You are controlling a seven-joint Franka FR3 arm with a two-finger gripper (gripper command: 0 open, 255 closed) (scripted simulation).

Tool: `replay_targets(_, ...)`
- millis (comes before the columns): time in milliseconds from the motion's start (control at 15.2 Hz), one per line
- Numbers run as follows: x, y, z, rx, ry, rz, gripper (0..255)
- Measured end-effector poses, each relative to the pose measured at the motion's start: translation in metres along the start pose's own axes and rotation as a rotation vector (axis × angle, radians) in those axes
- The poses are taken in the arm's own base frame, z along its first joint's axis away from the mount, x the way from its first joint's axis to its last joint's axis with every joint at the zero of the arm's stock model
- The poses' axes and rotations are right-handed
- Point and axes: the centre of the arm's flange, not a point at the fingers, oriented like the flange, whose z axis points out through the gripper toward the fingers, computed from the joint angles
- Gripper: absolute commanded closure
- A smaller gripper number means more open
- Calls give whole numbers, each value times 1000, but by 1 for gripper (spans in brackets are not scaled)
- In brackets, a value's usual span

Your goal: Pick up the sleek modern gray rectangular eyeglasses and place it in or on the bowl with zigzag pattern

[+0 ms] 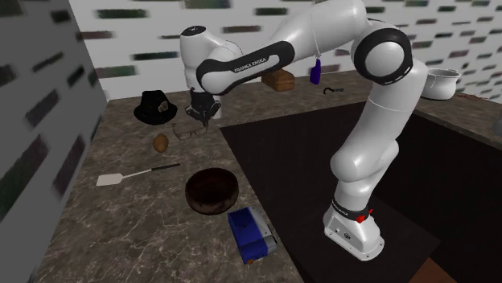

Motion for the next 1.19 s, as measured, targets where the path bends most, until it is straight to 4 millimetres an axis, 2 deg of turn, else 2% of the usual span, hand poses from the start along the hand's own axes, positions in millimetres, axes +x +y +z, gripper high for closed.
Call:
replay_targets(924,-172,9,-58,1,0,-1,255)
replay_targets(1188,-228,10,-73,1,0,-1,255)
